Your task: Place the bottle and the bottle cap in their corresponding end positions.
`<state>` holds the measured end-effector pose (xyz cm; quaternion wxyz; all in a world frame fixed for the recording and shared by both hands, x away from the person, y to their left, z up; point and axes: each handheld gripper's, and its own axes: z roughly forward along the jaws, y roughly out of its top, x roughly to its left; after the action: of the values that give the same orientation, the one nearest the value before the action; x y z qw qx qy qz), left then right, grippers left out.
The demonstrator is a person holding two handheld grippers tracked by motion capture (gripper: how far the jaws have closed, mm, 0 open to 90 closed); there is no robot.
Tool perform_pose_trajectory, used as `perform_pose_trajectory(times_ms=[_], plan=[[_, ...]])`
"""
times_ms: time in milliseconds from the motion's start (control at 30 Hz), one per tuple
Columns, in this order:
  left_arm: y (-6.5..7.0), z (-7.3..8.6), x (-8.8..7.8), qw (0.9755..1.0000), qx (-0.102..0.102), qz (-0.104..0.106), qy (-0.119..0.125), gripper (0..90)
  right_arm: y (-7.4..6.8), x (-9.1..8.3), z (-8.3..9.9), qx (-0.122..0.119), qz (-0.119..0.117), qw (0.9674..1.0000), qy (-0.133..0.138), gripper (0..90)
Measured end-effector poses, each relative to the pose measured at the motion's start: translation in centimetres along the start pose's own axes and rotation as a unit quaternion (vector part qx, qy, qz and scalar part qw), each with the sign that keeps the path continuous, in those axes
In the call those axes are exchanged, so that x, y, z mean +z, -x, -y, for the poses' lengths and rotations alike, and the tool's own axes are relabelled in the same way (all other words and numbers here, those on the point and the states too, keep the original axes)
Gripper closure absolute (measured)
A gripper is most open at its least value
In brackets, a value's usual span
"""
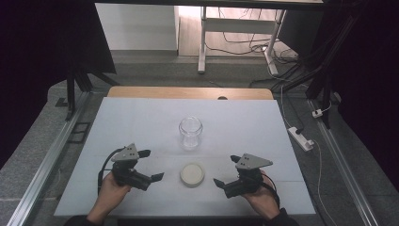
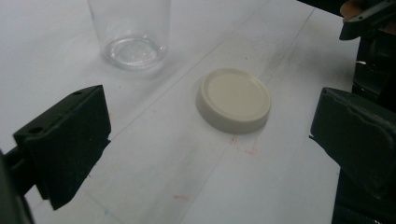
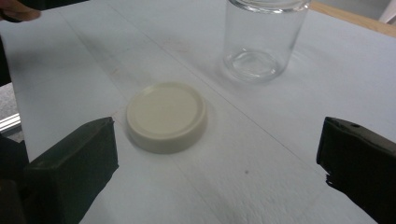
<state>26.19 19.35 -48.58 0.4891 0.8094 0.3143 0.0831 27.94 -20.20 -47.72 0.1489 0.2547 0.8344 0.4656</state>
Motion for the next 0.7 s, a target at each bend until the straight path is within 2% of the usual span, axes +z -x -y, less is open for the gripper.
perform_pose_trajectory(times_ms=[233, 333, 433, 700], plan=[[0.0, 1.7, -2.1, 0.9995, -0.020, -0.023, 0.006, 0.0, 0.5, -1.4, 1.1, 0.012, 0.023, 0.9997, -0.003, 0.0], [0.0, 2.6, -2.8, 0.9991, -0.023, -0.037, 0.001, 0.0, 0.8, -2.0, 1.6, 0.017, 0.036, 0.9992, -0.007, 0.0], [0.1, 3.3, -3.5, 0.9987, -0.031, -0.040, 0.002, 0.0, 1.1, -2.7, 2.2, 0.027, 0.044, 0.9986, -0.008, 0.0], [0.3, 5.3, -5.6, 0.9967, -0.049, -0.064, 0.002, 0.0, 1.9, -5.0, 3.7, 0.054, 0.075, 0.9957, -0.004, 0.0]])
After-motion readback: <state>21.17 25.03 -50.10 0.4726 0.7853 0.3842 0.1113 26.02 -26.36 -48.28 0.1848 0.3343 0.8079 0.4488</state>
